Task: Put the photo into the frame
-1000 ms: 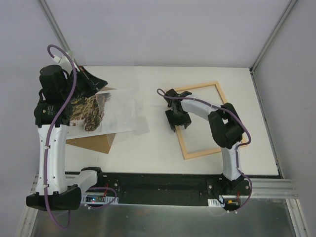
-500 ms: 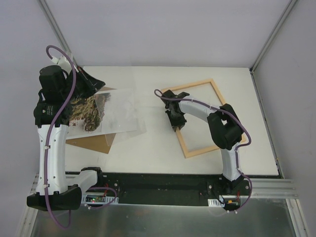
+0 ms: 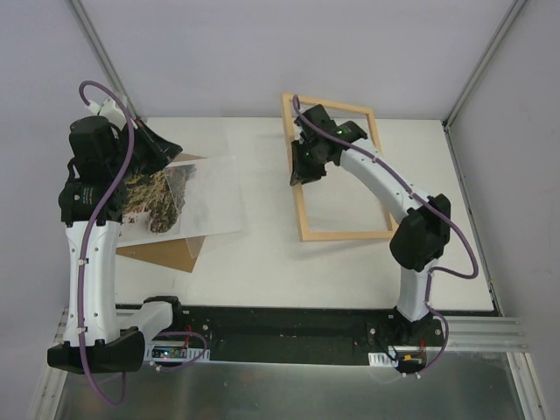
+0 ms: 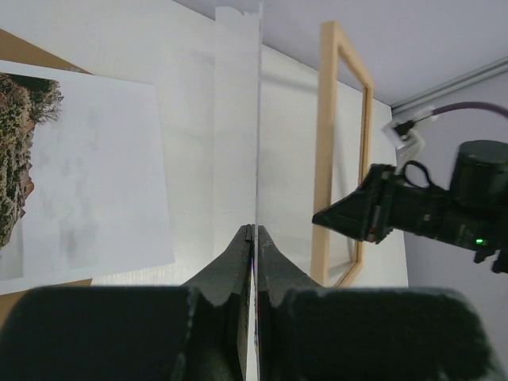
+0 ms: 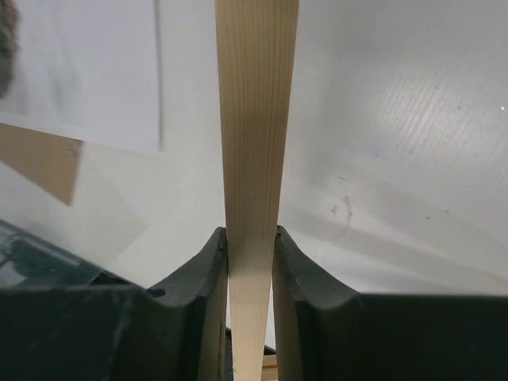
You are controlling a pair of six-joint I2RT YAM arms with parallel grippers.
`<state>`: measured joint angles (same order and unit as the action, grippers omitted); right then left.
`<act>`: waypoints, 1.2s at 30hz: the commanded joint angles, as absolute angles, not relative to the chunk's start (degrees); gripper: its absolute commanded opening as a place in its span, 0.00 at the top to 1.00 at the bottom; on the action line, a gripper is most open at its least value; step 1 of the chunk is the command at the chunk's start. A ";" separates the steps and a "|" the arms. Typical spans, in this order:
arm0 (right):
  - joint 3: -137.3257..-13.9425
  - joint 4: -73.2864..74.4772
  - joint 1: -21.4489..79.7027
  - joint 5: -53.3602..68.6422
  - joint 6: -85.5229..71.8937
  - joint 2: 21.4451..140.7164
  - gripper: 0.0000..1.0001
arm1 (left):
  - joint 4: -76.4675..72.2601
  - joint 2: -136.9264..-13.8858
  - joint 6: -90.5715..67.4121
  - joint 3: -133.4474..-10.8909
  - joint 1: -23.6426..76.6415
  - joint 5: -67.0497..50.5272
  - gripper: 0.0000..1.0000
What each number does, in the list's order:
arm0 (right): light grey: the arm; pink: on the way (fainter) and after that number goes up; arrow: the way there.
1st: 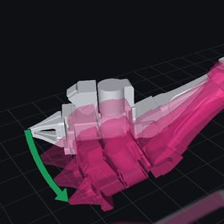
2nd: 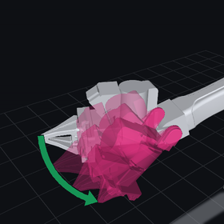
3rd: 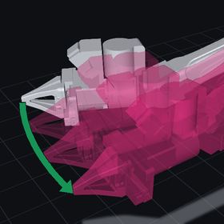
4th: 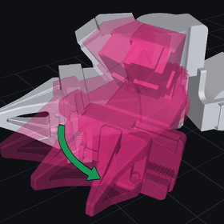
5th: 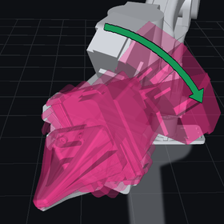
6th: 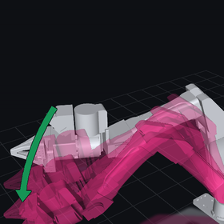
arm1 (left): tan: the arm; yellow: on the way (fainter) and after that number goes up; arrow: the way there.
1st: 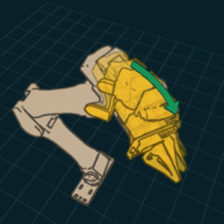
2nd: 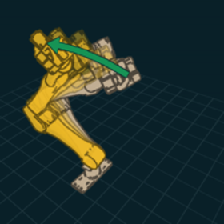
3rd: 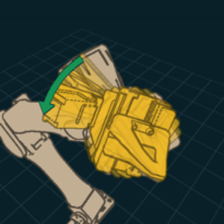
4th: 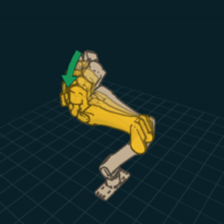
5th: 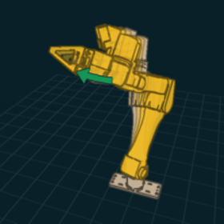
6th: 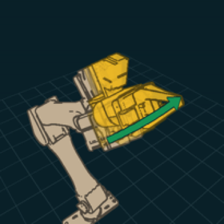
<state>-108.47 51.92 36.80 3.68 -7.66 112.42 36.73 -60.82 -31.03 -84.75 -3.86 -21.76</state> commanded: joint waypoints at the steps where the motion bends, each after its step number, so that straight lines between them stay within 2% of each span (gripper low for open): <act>1: -115.66 50.72 33.23 12.19 -15.37 105.21 0.99 | 35.59 -61.26 -30.06 -86.74 -4.48 -21.62 1.00; 13: -115.58 30.34 28.92 35.23 -38.04 101.16 0.99 | 37.35 -68.64 -29.27 -91.93 -4.48 -28.47 1.00; 21: -106.70 8.63 29.35 42.71 -51.49 98.70 0.99 | 39.46 -71.63 -28.65 -95.62 -3.96 -29.09 1.00; 29: -96.69 -8.95 29.36 47.90 -60.90 97.74 0.99 | 46.13 -76.02 -23.03 -101.51 2.54 -19.70 1.00; 36: -87.38 -15.90 29.09 50.89 -62.05 94.66 0.99 | 48.34 -79.27 -20.83 -104.15 11.06 -10.64 1.00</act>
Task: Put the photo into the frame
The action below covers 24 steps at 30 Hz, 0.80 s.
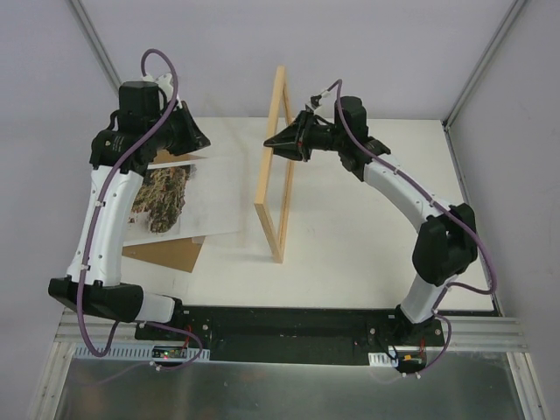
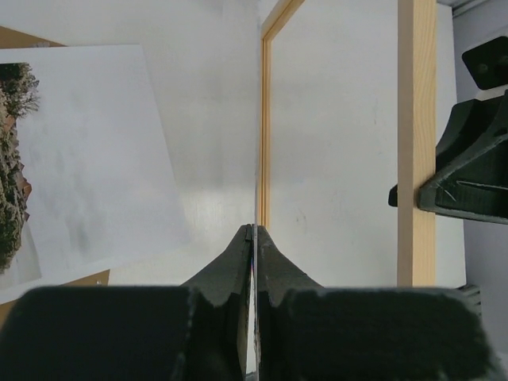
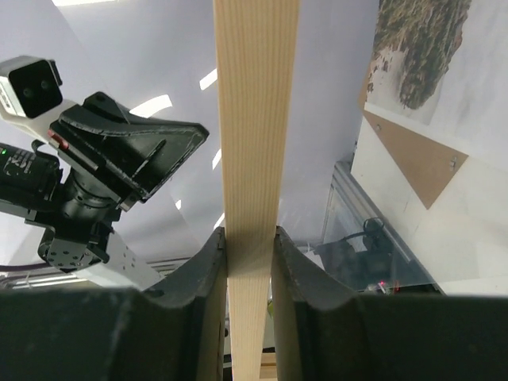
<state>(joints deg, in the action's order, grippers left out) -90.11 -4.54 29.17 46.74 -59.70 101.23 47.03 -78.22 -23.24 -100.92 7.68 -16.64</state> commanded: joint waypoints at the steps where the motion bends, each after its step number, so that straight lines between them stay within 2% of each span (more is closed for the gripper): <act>1: -86.32 -16.60 28.92 51.24 -62.05 93.88 0.99 | 48.60 -79.71 -20.66 -104.50 12.03 -9.42 1.00; 8: -78.14 -18.55 26.90 51.51 -61.08 87.99 0.99 | 49.31 -82.79 -20.74 -108.10 17.57 -5.45 1.00; 15: -73.13 -18.81 25.67 52.47 -59.94 84.73 0.85 | 49.40 -85.87 -21.97 -110.30 25.21 -0.36 1.00; 21: -71.19 -19.07 24.96 52.91 -59.42 82.97 0.86 | 49.48 -88.77 -22.94 -112.58 31.11 3.77 1.00; 24: -69.35 -18.98 24.26 52.91 -58.89 81.65 0.80 | 49.57 -90.61 -23.20 -113.81 33.48 4.57 1.00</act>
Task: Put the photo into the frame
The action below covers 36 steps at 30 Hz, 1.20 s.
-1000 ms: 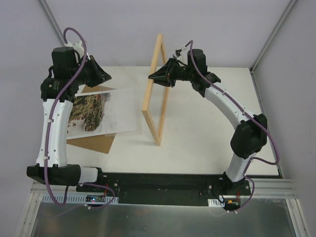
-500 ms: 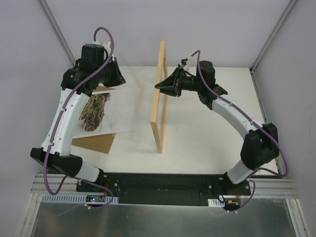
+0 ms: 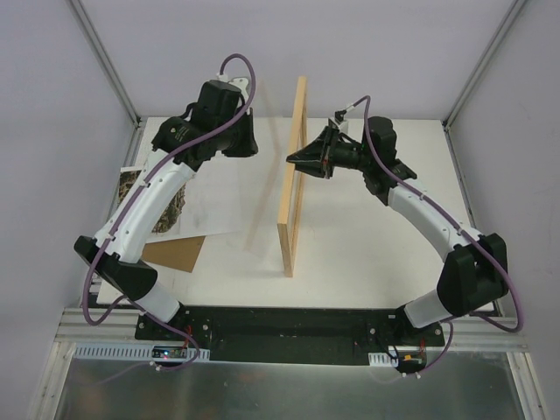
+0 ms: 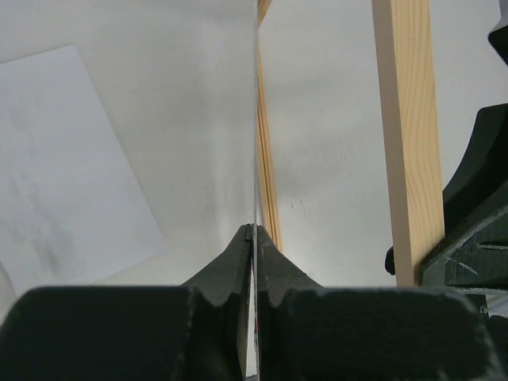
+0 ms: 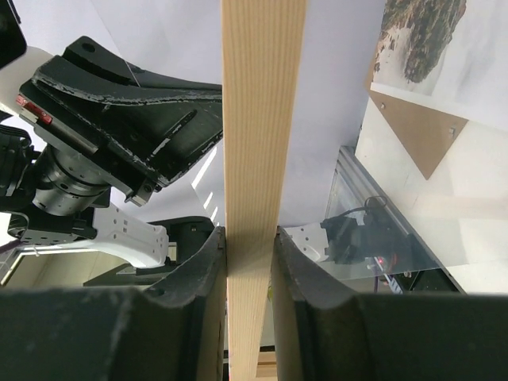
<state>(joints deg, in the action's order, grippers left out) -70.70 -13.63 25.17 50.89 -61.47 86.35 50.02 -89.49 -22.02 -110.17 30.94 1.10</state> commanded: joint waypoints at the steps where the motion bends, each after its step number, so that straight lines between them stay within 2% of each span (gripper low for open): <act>1: -68.74 -18.98 24.00 52.91 -58.80 81.30 0.80 | 49.48 -91.05 -23.55 -114.25 34.18 4.83 1.00; 10: -64.52 -18.99 21.97 53.26 -58.10 78.58 0.75 | 49.48 -94.48 -25.40 -116.19 39.98 7.56 1.00; 21: -61.61 -18.02 20.48 52.21 -56.78 77.26 0.63 | 49.40 -96.06 -25.93 -116.54 44.65 9.23 1.00; 36: -66.88 -1.24 19.69 46.94 -47.47 74.18 0.48 | 49.48 -97.29 -26.19 -118.04 48.78 9.23 1.00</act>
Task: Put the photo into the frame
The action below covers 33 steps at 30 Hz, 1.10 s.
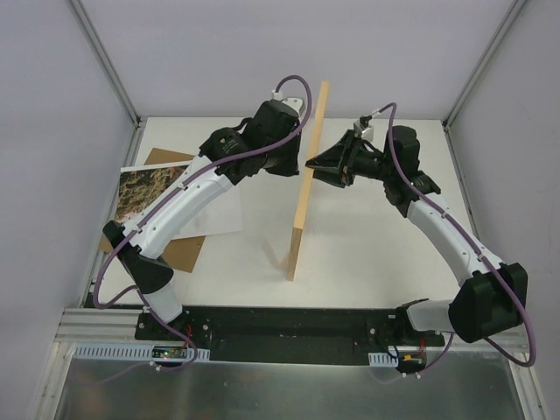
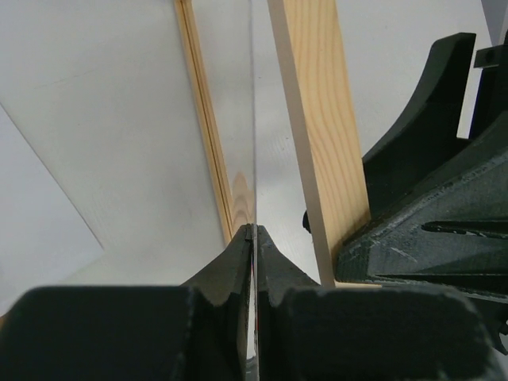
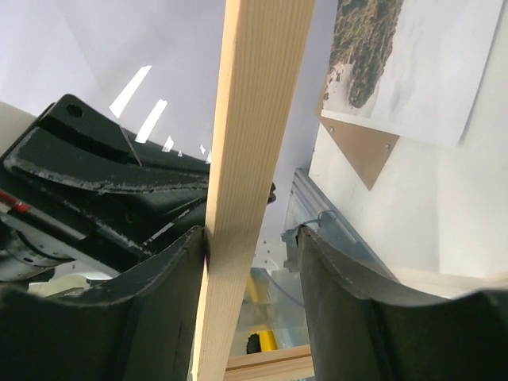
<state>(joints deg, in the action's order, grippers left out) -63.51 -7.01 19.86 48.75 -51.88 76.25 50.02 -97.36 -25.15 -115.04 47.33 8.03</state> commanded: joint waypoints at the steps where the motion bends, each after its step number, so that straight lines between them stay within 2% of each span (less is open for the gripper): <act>1: -67.58 -0.27 19.60 46.59 -46.85 74.18 0.47 | 49.48 -97.29 -26.37 -118.04 48.87 9.14 1.00; 13: -75.05 17.82 19.51 38.60 -38.24 72.60 0.43 | 49.39 -97.21 -26.37 -118.21 50.01 9.14 1.00; 23: -90.95 53.31 18.81 22.61 -19.26 74.79 0.38 | 49.48 -96.07 -24.88 -117.69 50.01 11.77 1.00; 30: -93.52 68.28 18.90 11.08 -10.56 74.36 0.48 | 50.01 -94.40 -22.94 -117.42 49.66 15.47 1.00; 33: -92.99 71.01 18.90 7.83 -8.88 73.92 0.49 | 50.01 -93.87 -22.50 -116.99 49.39 15.99 1.00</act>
